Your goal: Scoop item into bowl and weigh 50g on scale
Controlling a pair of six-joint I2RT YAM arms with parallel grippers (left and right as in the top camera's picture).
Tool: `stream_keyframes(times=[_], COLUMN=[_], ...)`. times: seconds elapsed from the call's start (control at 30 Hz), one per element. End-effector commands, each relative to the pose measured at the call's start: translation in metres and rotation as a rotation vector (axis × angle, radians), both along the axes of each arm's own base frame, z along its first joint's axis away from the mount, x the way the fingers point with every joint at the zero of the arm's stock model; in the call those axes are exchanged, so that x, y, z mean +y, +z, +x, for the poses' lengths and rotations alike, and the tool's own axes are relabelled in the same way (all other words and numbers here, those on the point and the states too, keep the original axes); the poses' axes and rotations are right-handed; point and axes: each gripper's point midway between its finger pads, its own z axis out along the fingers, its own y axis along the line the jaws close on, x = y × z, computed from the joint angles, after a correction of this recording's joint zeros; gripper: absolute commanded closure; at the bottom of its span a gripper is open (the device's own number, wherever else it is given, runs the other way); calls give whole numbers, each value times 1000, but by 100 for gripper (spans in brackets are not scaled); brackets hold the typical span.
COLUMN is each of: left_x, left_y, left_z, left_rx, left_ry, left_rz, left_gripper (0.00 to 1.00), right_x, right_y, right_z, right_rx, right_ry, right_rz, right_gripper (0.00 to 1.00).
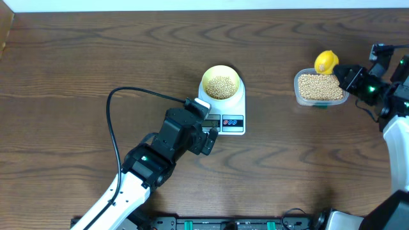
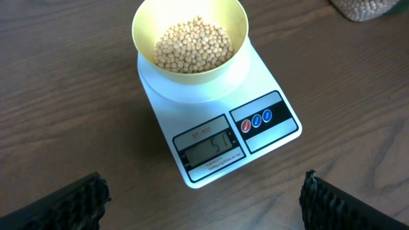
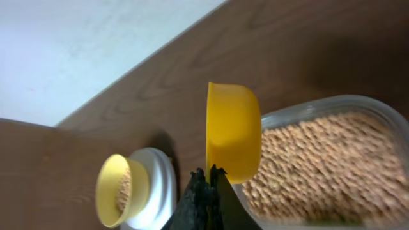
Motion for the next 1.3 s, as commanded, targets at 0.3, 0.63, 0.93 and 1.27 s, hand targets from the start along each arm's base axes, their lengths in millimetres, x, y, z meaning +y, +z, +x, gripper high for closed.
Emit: stream_keyframes(times=[0.3, 0.63, 0.93, 1.27], left_x=[2, 2, 2, 2], left_y=[1, 1, 1, 1], left_z=[3, 3, 3, 3], left_rx=[-2, -2, -2, -2], left_ry=[23, 23, 23, 23], left_rz=[-5, -5, -5, -5], left_gripper=[2, 2, 2, 2], right_x=[-15, -3, -8, -8], right_y=[-27, -33, -34, -38], right_z=[-23, -19, -19, -24], right_rx=[126, 135, 155, 172], right_ry=[-34, 19, 21, 61], right_rz=[-342, -578, -775, -836], right_gripper=[99, 99, 99, 99])
